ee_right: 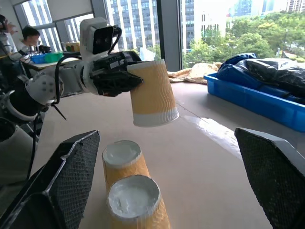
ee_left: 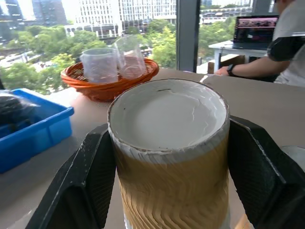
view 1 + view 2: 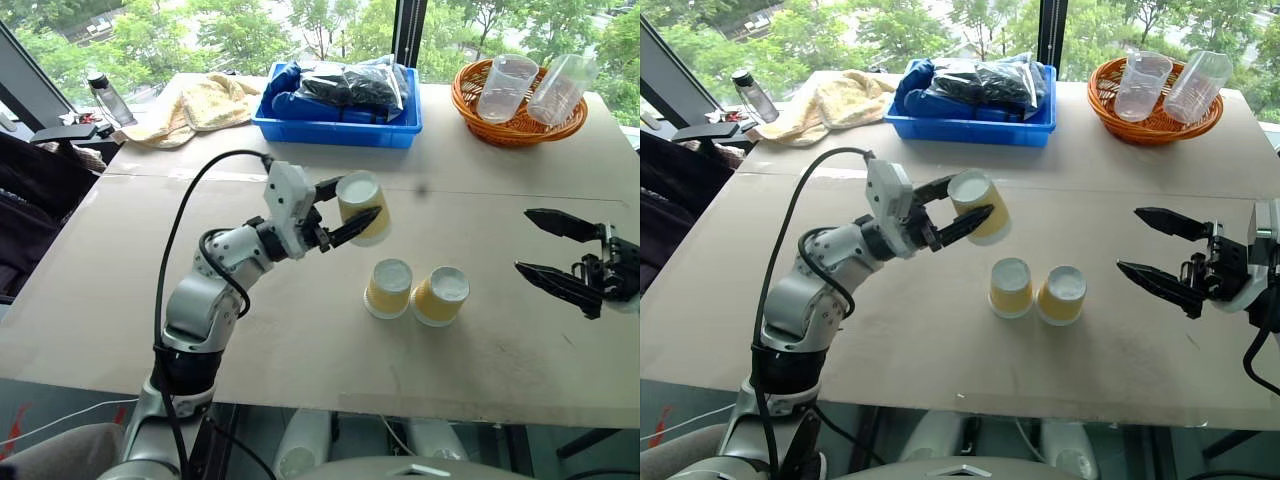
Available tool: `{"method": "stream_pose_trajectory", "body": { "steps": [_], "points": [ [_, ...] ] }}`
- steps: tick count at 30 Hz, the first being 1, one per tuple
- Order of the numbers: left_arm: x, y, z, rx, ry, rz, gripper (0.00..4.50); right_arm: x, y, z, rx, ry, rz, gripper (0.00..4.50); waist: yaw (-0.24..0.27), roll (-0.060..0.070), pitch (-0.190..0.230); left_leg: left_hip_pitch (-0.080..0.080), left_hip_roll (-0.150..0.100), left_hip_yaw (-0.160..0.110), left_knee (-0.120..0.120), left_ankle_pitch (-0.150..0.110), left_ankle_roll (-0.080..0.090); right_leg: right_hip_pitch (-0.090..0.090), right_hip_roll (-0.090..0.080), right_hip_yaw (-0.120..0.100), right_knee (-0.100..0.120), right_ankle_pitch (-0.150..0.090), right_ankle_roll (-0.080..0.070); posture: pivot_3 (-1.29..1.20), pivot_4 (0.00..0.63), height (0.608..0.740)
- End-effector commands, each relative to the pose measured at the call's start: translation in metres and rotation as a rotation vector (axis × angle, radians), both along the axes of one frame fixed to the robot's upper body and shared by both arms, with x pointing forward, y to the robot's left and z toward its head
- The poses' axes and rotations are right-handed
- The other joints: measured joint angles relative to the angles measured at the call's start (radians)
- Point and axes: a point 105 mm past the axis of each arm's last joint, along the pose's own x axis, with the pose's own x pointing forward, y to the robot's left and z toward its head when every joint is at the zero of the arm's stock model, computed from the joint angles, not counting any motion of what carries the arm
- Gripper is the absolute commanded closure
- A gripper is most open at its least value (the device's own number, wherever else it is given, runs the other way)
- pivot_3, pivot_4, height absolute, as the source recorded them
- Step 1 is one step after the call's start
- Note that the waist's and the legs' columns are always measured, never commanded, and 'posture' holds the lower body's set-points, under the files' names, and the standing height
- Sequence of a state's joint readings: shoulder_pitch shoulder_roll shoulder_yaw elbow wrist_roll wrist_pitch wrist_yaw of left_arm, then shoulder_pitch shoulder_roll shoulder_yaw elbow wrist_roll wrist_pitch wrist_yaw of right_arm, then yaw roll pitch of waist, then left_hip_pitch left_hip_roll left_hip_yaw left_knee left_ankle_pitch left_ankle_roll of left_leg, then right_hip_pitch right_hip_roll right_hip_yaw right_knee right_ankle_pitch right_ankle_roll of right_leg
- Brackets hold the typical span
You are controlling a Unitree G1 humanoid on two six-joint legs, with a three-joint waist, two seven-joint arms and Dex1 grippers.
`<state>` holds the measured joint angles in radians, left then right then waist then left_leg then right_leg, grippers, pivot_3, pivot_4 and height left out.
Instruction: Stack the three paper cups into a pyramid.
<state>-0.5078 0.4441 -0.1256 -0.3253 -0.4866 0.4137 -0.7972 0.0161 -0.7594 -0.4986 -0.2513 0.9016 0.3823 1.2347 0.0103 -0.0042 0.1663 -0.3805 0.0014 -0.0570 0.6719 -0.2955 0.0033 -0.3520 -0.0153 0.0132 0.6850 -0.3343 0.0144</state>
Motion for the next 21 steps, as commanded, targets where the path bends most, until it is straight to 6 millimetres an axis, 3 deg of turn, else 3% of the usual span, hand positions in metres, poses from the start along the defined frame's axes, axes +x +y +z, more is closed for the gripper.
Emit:
{"method": "stream_pose_trajectory", "body": {
  "steps": [1,8,14,21],
  "points": [
    [-0.019,-0.021,0.01,0.025,-0.014,-0.176,1.16,-0.007,-0.009,0.006,-0.037,-0.051,-0.033,0.0,-0.002,0.0,0.0,0.0,0.0,0.0,0.0,0.0,0.0,0.0,0.0,0.0,0.0,0.0,0.0,0.0,0.15,0.74],
    [-0.027,-0.039,0.014,0.076,0.076,-0.393,1.16,-0.022,-0.016,0.005,-0.014,-0.045,-0.094,0.0,0.003,0.0,0.0,0.0,0.0,0.0,0.001,0.0,0.0,0.0,0.001,0.0,0.002,0.0,0.0,0.0,0.15,0.74],
    [-0.024,-0.042,0.01,0.151,0.073,-0.418,1.16,-0.035,-0.014,0.001,0.007,-0.042,-0.123,0.0,-0.001,0.0,0.0,0.001,0.0,0.0,0.001,0.0,0.0,0.0,0.001,0.001,0.002,0.0,0.0,0.0,0.15,0.74],
    [-0.034,-0.048,0.002,0.194,0.072,-0.474,1.16,-0.043,-0.011,0.0,0.029,-0.024,-0.098,0.0,0.002,0.0,0.0,0.001,0.0,0.0,0.002,0.0,0.0,0.0,0.001,0.002,0.003,0.0,0.0,0.0,0.15,0.74]
  ]
}}
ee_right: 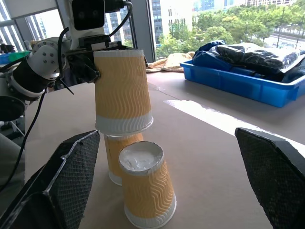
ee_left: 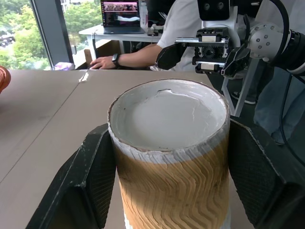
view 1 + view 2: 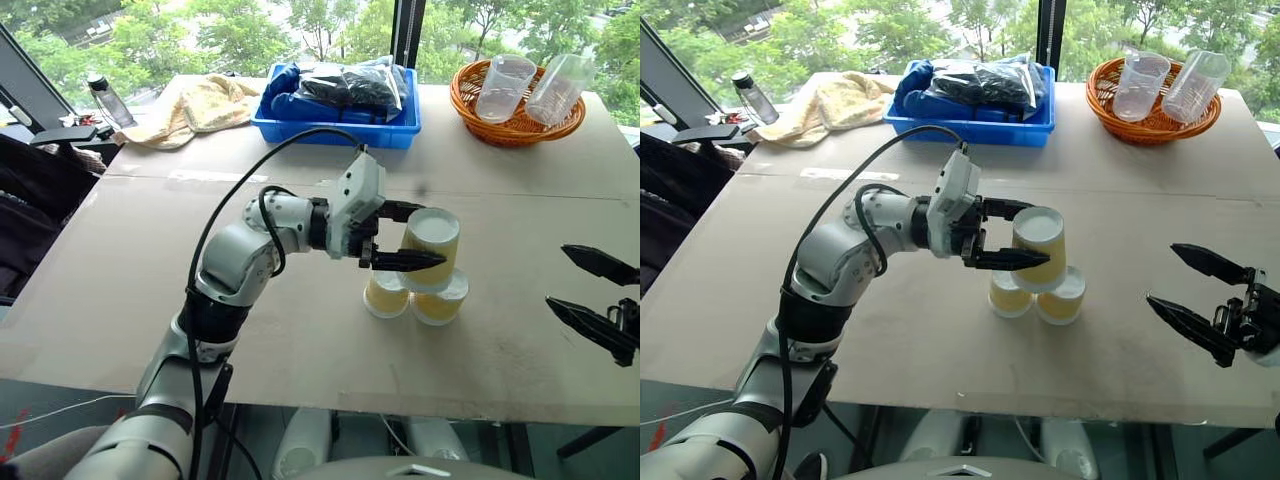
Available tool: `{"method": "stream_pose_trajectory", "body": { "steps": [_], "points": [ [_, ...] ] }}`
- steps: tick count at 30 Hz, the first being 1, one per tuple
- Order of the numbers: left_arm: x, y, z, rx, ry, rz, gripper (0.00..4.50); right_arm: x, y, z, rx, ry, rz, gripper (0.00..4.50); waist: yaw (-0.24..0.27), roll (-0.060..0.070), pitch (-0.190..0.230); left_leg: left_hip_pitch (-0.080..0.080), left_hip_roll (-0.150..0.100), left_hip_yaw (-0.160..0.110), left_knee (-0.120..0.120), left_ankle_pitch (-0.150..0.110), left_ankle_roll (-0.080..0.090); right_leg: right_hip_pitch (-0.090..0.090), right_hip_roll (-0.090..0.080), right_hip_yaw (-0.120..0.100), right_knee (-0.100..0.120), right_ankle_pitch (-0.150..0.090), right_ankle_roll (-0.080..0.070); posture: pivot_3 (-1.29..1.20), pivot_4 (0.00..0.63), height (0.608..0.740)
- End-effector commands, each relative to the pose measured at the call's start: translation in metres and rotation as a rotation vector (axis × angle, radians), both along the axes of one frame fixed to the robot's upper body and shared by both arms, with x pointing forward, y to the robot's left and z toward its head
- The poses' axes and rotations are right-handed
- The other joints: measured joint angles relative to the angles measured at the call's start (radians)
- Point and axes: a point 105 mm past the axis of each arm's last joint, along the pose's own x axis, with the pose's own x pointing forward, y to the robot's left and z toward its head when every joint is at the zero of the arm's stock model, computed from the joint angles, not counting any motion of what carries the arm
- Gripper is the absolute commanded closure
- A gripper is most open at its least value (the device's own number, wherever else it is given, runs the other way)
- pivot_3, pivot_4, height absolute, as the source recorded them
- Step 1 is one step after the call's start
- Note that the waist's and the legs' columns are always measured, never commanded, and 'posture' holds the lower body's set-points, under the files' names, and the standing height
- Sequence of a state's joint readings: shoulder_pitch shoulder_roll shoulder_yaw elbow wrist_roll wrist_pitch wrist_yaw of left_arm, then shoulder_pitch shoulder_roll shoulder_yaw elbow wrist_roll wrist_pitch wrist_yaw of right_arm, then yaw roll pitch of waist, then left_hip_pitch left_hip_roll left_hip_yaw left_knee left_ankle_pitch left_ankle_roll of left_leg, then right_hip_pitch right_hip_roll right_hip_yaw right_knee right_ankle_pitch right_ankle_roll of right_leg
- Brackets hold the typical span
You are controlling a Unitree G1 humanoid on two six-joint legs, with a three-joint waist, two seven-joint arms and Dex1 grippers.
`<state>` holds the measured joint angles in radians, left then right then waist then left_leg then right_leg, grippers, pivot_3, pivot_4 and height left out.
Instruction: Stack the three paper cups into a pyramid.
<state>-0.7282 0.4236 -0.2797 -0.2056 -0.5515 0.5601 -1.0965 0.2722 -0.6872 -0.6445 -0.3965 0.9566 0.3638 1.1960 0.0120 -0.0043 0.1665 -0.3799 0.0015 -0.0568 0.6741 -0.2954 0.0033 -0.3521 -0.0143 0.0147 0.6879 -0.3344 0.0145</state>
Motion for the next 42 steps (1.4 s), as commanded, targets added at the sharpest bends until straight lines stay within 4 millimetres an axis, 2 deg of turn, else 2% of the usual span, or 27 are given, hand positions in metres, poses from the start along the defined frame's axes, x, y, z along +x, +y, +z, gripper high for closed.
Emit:
{"method": "stream_pose_trajectory", "body": {
  "steps": [1,8,19,22,23,36,40,42],
  "points": [
    [-0.01,-0.003,0.003,0.009,-0.046,-0.044,1.16,-0.007,0.002,0.012,-0.004,-0.057,0.017,0.0,0.0,0.0,0.0,0.0,0.0,0.0,0.0,0.0,0.0,0.0,0.0,0.0,0.0,0.0,0.0,0.0,0.15,0.74],
    [-0.002,-0.005,-0.006,0.064,-0.099,-0.004,1.16,-0.006,0.003,0.011,0.001,-0.055,0.021,0.0,0.0,0.0,0.0,0.0,0.0,0.0,0.0,0.0,0.0,0.0,0.0,0.0,0.0,0.0,0.0,0.0,0.15,0.74],
    [0.001,-0.008,-0.002,0.026,-0.141,0.019,1.16,-0.005,0.005,0.01,0.004,-0.06,0.02,0.0,0.001,0.0,0.0,0.0,0.0,0.0,0.0,0.0,0.0,0.0,0.0,0.0,0.0,0.0,0.0,0.0,0.15,0.74],
    [0.004,-0.009,0.004,-0.012,-0.154,0.041,0.17,-0.004,0.006,0.01,0.005,-0.065,0.019,0.0,0.001,0.0,0.0,0.0,0.0,0.0,0.0,0.0,0.0,0.0,0.0,0.0,0.0,0.0,0.0,0.0,0.15,0.74],
    [0.003,-0.008,0.005,-0.019,-0.145,0.037,0.08,-0.004,0.006,0.01,0.005,-0.066,0.02,0.0,0.001,0.0,0.0,0.0,0.0,0.0,0.0,0.0,0.0,0.0,0.0,0.0,0.0,0.0,0.0,0.0,0.15,0.74],
    [-0.02,0.006,0.012,-0.044,-0.068,-0.022,0.08,0.001,0.007,0.006,-0.001,-0.058,0.031,0.0,0.0,0.0,0.0,0.0,0.0,0.0,0.001,0.0,0.0,0.0,0.0,0.0,0.001,0.0,0.0,0.0,0.15,0.74],
    [-0.014,0.01,0.017,-0.065,-0.12,0.049,0.08,0.006,0.008,0.005,-0.001,-0.052,0.044,0.0,0.0,0.0,0.0,0.0,0.0,-0.001,0.001,0.0,0.0,0.0,0.0,0.0,0.001,0.0,0.0,0.0,0.15,0.74],
    [-0.011,0.012,0.03,-0.137,-0.118,0.073,0.08,0.007,0.009,0.005,0.001,-0.049,0.052,0.0,0.0,0.0,0.0,0.0,0.0,-0.001,0.001,0.0,0.0,0.0,0.0,0.0,0.001,0.0,0.0,0.0,0.15,0.74]
  ]
}}
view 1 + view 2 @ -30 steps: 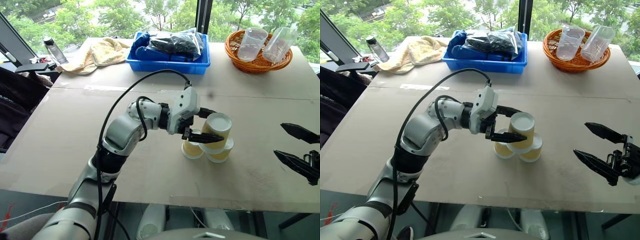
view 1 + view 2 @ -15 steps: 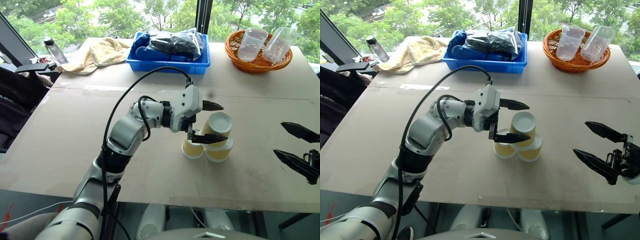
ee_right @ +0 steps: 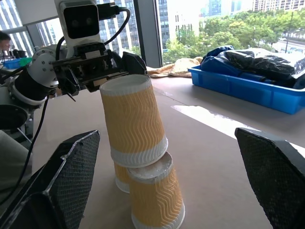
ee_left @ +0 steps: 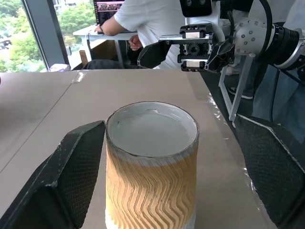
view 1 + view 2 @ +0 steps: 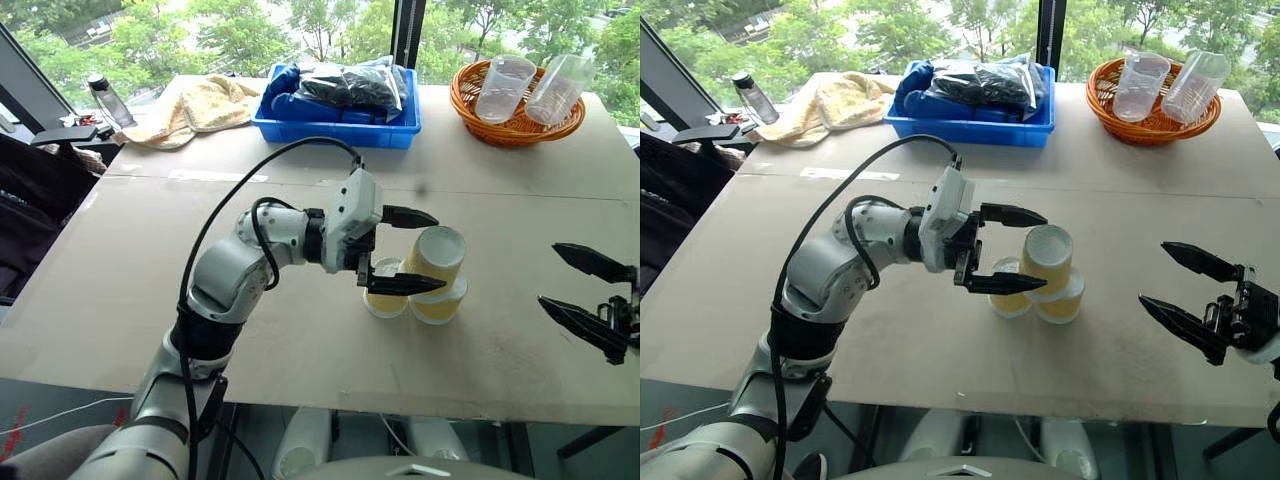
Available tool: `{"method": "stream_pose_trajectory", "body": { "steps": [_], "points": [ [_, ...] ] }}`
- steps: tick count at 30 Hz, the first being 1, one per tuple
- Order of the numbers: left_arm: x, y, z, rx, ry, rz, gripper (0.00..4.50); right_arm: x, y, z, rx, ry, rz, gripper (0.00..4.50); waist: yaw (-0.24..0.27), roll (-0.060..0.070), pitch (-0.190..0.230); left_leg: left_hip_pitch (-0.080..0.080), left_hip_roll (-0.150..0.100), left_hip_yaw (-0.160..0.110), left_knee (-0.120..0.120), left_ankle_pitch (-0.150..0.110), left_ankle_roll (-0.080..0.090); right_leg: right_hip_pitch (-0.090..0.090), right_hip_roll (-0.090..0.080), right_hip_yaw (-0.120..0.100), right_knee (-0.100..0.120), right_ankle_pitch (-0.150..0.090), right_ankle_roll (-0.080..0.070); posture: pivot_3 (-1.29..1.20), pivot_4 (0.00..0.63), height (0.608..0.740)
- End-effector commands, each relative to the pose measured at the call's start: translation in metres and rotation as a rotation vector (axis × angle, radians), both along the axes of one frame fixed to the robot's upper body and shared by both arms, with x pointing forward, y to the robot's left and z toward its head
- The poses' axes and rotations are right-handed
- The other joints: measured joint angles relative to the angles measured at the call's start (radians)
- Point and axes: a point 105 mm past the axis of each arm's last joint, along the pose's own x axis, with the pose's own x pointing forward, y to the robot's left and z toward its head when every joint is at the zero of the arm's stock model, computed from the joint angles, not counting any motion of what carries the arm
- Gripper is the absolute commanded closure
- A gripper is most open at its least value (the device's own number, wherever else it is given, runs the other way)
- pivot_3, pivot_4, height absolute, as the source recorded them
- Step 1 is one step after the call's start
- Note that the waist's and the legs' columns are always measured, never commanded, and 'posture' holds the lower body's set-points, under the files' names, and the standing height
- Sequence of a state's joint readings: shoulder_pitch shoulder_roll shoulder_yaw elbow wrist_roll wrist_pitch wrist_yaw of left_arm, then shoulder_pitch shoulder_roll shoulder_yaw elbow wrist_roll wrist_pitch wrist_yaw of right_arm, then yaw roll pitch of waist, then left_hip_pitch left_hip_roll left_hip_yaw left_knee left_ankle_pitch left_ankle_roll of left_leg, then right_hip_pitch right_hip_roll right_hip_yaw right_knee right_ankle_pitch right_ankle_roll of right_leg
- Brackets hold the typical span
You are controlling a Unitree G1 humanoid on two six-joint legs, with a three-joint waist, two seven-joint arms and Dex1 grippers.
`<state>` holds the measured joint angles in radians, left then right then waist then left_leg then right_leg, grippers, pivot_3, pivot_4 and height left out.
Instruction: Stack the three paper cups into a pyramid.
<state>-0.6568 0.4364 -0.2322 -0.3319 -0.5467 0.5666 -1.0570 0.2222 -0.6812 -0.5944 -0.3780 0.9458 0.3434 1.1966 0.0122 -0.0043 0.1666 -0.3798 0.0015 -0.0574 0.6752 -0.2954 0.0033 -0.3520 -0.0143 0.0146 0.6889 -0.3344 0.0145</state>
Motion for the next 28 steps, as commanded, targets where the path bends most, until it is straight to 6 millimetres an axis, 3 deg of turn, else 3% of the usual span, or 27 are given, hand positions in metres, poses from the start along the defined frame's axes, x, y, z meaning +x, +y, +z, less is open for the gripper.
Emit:
{"method": "stream_pose_trajectory", "body": {
  "steps": [1,7,10,12,15,21,24,26,28],
  "points": [
    [0.001,0.005,0.033,-0.146,-0.068,0.044,0.08,0.0,0.003,0.003,-0.013,-0.021,0.026,0.0,0.0,0.0,0.0,0.0,0.0,0.0,0.0,0.0,0.0,0.0,0.0,0.0,0.0,0.0,0.0,0.0,0.15,0.74],
    [0.002,0.018,0.055,-0.281,-0.059,0.102,0.08,0.005,0.003,0.002,-0.021,-0.016,0.049,0.0,0.0,0.0,0.0,0.0,0.0,0.0,0.001,0.0,0.0,0.0,0.0,0.0,0.0,0.0,0.0,0.0,0.15,0.74],
    [0.02,0.043,0.046,-0.226,-0.064,0.267,0.08,0.007,0.002,0.001,-0.023,-0.015,0.051,0.0,-0.005,0.0,0.0,0.0,0.0,0.0,0.001,0.0,0.0,0.0,0.0,0.0,0.0,0.0,0.0,0.0,0.15,0.74],
    [0.026,0.073,0.021,-0.135,-0.032,0.388,0.08,0.009,-0.003,-0.007,-0.038,0.003,0.039,0.0,-0.014,0.0,0.0,0.001,0.0,0.0,0.0,0.0,0.0,0.0,0.0,0.0,0.001,0.0,0.0,0.0,0.15,0.74],
    [0.018,0.112,-0.023,-0.003,0.062,0.521,0.08,0.012,-0.014,-0.03,-0.088,0.045,0.008,0.0,-0.027,0.001,0.0,0.003,0.0,0.001,-0.003,0.0,0.0,0.0,0.0,0.003,0.0,0.0,0.0,0.0,0.15,0.74],
    [-0.013,0.147,-0.09,0.161,0.19,0.682,0.08,0.013,-0.02,-0.066,-0.089,0.126,-0.009,0.0,-0.011,0.0,0.001,0.001,0.0,0.0,-0.003,0.0,0.0,-0.001,-0.002,0.002,-0.001,0.0,0.0,0.0,0.15,0.74],
    [-0.044,0.157,-0.128,0.218,0.286,0.738,0.08,0.019,-0.022,-0.098,-0.149,0.161,-0.053,0.0,-0.015,0.0,0.001,0.001,0.0,0.0,-0.004,-0.001,0.002,-0.002,-0.002,0.002,-0.001,0.0,0.0,0.0,0.15,0.74],
    [-0.054,0.158,-0.141,0.243,0.292,0.746,0.08,0.025,-0.024,-0.108,-0.167,0.159,-0.089,0.0,-0.017,0.0,0.001,0.002,0.0,0.0,-0.005,-0.002,0.003,-0.002,-0.002,0.002,-0.002,0.0,-0.001,0.0,0.15,0.74],
    [-0.052,0.16,-0.145,0.226,0.284,0.777,0.08,0.028,-0.025,-0.116,-0.187,0.168,-0.1,0.0,-0.012,0.002,0.001,0.002,0.0,0.0,-0.005,-0.002,0.004,-0.001,-0.002,0.002,-0.001,0.0,-0.001,0.0,0.15,0.74]
  ]
}}
